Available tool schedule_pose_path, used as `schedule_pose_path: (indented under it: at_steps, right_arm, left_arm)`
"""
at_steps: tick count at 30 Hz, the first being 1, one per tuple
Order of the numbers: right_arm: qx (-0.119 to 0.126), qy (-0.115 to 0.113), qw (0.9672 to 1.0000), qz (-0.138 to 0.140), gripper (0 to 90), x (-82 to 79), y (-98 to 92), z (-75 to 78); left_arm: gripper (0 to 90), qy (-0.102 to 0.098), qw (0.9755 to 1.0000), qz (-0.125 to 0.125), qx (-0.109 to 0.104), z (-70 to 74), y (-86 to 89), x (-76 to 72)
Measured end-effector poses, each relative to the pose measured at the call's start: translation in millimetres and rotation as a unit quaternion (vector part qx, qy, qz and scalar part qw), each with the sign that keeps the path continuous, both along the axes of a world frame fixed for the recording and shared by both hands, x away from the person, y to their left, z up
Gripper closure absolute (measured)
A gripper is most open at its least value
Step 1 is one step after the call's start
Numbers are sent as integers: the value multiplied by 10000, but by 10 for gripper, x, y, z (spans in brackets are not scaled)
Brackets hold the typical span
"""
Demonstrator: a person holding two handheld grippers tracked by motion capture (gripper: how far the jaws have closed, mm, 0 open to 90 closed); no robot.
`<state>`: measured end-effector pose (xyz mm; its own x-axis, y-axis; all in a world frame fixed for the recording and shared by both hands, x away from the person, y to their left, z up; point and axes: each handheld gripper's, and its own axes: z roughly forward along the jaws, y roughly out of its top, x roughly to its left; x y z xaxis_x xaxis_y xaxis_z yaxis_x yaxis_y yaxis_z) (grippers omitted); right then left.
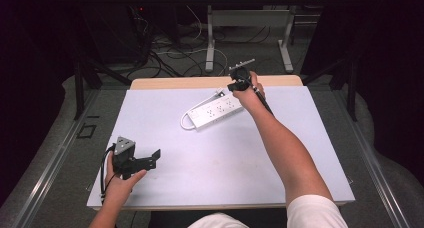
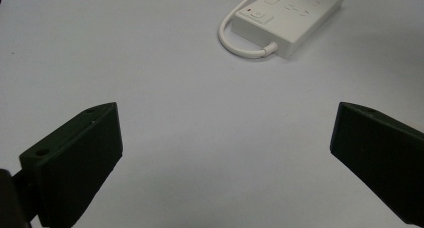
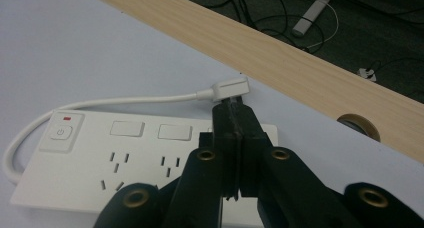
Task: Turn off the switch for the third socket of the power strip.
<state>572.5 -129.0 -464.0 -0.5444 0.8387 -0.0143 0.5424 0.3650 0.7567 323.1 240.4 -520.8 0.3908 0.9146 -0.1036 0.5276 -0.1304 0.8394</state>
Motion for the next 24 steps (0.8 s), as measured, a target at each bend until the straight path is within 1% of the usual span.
schedule_pose_path:
  at_steps: [2, 4, 6, 10, 12, 19, 20, 21, 22, 23, 24]
  right_arm:
    - [-46, -34, 10000, 33, 900, 22, 13, -20]
    - [-48, -43, 10000, 10, 900, 25, 17, -24]
    - [35, -74, 10000, 27, 900, 41, 17, -34]
    - [64, -82, 9999, -41, 900, 89, -8, -75]
    - [85, -91, 9999, -56, 900, 106, -10, -97]
    - [133, -147, 9998, -84, 900, 164, 13, -163]
    - [111, -125, 9998, -94, 900, 171, 19, -168]
    - [116, -162, 9998, -99, 900, 189, 32, -189]
    - [116, -162, 9998, -99, 900, 189, 32, -189]
    - [137, -113, 9998, -95, 900, 195, 40, -193]
    - [113, -168, 9997, -111, 900, 202, 43, -201]
  left_arm:
    - [4, 13, 10000, 9, -11, -5, -1, -1]
    - [4, 24, 10000, 11, -25, -8, 1, 0]
    - [3, 17, 10000, 25, -35, -9, 3, -1]
    - [4, 21, 10000, 19, -22, -1, 13, -5]
    - [4, 49, 10000, 28, -48, -1, 14, -6]
    - [4, 32, 10000, 42, -53, 9, 14, -8]
    - [4, 25, 10000, 43, -57, 10, 14, -9]
    - [4, 26, 10000, 41, -59, 11, 16, -10]
    - [4, 29, 10000, 42, -64, 10, 17, -10]
    - [4, 25, 10000, 45, -66, 9, 18, -10]
    - [4, 31, 10000, 40, -66, 9, 20, -11]
